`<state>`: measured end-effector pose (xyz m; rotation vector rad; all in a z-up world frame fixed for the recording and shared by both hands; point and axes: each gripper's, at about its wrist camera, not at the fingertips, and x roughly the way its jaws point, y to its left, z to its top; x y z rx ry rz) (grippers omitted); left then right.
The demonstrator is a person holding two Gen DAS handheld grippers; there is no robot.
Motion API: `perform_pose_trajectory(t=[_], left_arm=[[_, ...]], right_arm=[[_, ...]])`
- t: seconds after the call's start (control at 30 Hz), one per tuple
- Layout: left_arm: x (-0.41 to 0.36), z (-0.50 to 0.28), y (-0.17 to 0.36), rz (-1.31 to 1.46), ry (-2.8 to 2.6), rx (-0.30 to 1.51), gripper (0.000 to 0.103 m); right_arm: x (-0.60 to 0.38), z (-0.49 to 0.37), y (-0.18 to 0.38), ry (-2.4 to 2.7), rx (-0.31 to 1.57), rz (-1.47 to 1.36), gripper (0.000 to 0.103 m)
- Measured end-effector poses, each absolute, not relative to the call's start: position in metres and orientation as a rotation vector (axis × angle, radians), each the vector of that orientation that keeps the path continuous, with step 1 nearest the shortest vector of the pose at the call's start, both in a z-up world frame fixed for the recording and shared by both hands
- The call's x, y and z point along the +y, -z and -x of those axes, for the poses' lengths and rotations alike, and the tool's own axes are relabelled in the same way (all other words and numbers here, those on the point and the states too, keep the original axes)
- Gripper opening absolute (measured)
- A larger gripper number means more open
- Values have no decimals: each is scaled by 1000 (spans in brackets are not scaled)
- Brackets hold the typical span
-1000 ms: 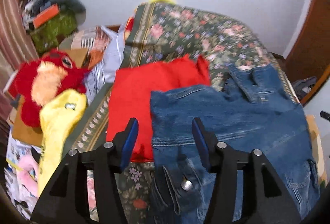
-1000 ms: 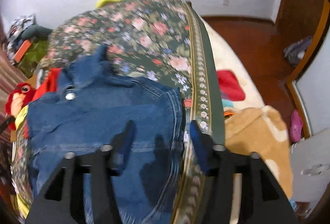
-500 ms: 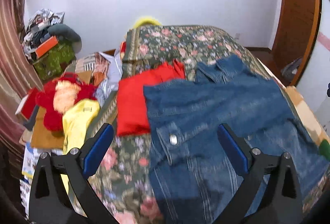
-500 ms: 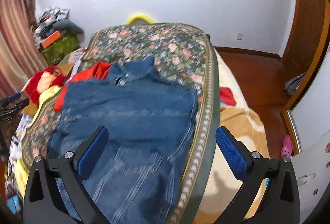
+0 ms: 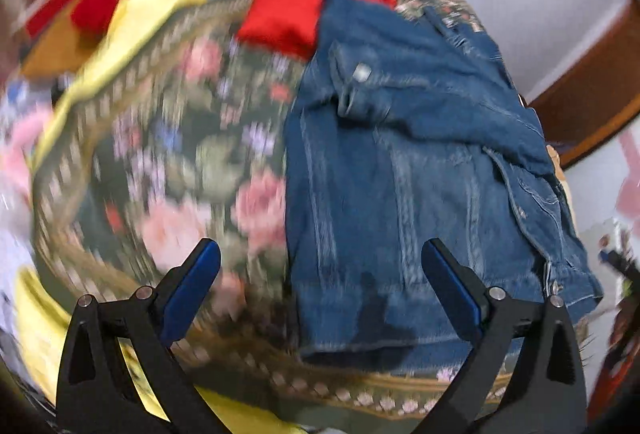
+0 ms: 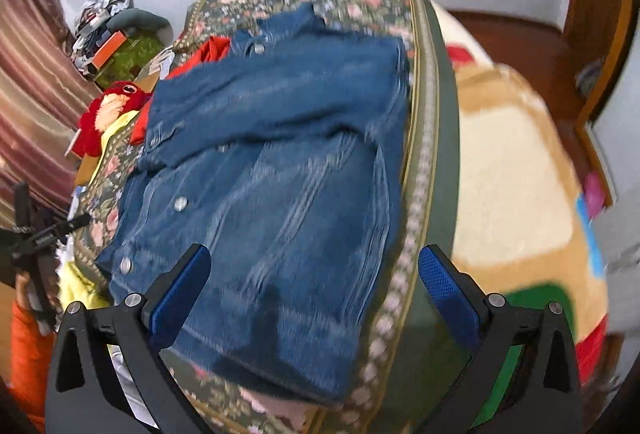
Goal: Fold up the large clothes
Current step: 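Release the jacket with both grippers and lift the left gripper away, then grasp the jacket hem with both grippers and lift it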
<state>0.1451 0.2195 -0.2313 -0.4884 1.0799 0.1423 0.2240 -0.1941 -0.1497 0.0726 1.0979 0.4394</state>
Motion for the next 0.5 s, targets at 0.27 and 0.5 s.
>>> perform_pose_trajectory(t=[0.27, 0.5], left_arm=[[222, -117, 278, 758, -97, 1133, 101], [205, -119, 295, 828, -1, 1168, 80]], right_arm=[[-220, -214, 181, -414, 1194, -298, 103], [-230, -207, 188, -438, 1203, -426, 93]])
